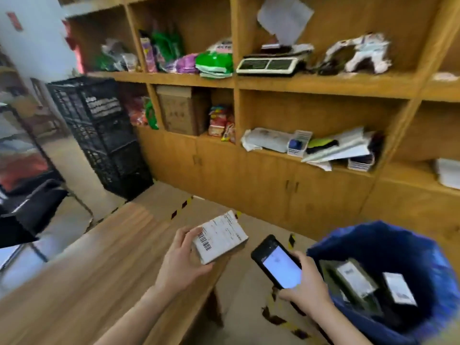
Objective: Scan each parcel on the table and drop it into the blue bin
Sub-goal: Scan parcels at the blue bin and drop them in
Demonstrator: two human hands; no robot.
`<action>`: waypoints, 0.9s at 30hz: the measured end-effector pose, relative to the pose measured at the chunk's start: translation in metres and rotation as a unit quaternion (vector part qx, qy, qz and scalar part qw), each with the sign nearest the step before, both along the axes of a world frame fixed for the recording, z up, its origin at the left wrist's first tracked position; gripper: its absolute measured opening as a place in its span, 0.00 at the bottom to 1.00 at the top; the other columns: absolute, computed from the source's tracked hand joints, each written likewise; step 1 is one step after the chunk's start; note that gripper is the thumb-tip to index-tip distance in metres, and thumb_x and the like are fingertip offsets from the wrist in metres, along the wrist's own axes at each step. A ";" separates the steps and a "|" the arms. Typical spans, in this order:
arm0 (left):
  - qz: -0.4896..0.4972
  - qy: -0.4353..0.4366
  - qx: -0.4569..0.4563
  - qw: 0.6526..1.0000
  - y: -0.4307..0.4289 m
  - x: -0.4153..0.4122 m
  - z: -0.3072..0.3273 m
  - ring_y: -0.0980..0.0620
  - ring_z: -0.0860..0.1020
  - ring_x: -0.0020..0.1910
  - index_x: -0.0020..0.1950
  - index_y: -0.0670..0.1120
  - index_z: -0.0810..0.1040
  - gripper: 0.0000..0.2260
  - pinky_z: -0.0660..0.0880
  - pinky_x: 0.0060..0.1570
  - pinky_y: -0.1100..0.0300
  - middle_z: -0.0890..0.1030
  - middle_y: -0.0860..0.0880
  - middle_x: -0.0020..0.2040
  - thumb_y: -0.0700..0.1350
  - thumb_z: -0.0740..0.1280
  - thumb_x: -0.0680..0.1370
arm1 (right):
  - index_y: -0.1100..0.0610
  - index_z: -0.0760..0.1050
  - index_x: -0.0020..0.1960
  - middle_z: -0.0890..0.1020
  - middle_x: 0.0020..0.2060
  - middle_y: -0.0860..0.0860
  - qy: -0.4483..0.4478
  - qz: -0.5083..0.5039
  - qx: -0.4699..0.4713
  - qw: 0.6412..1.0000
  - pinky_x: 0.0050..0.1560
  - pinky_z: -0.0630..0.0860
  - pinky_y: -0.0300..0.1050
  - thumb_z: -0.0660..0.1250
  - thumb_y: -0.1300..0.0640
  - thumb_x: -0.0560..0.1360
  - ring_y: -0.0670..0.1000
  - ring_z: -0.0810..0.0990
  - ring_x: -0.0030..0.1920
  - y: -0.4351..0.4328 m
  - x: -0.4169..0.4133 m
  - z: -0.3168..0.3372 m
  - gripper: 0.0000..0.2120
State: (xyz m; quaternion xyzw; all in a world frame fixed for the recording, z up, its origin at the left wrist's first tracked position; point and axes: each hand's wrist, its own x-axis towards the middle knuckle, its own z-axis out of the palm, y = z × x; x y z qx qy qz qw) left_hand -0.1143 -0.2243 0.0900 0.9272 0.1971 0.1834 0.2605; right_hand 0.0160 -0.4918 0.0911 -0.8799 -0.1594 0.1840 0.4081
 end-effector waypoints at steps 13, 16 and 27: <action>-0.264 0.097 -0.067 0.957 -0.126 0.344 -0.092 0.65 0.69 0.58 0.69 0.60 0.62 0.37 0.70 0.48 0.74 0.61 0.65 0.62 0.62 0.73 0.63 | 0.48 0.62 0.69 0.66 0.59 0.46 0.085 -0.274 -0.052 0.957 0.61 0.70 0.49 0.74 0.52 0.50 0.49 0.70 0.61 -0.160 0.187 -0.057 0.48; -0.305 0.139 -0.073 0.939 -0.166 0.384 -0.119 0.64 0.69 0.59 0.68 0.61 0.61 0.37 0.74 0.50 0.68 0.61 0.63 0.64 0.62 0.73 0.63 | 0.54 0.64 0.71 0.70 0.62 0.50 0.125 -0.312 -0.050 0.940 0.59 0.73 0.47 0.74 0.52 0.48 0.50 0.72 0.61 -0.203 0.208 -0.079 0.52; -0.207 0.245 -0.138 0.937 -0.305 0.483 -0.278 0.58 0.67 0.58 0.69 0.58 0.63 0.37 0.68 0.54 0.69 0.59 0.60 0.58 0.57 0.73 0.62 | 0.53 0.62 0.71 0.69 0.62 0.51 0.247 -0.319 -0.077 0.912 0.61 0.71 0.45 0.77 0.54 0.53 0.51 0.70 0.63 -0.297 0.333 -0.217 0.49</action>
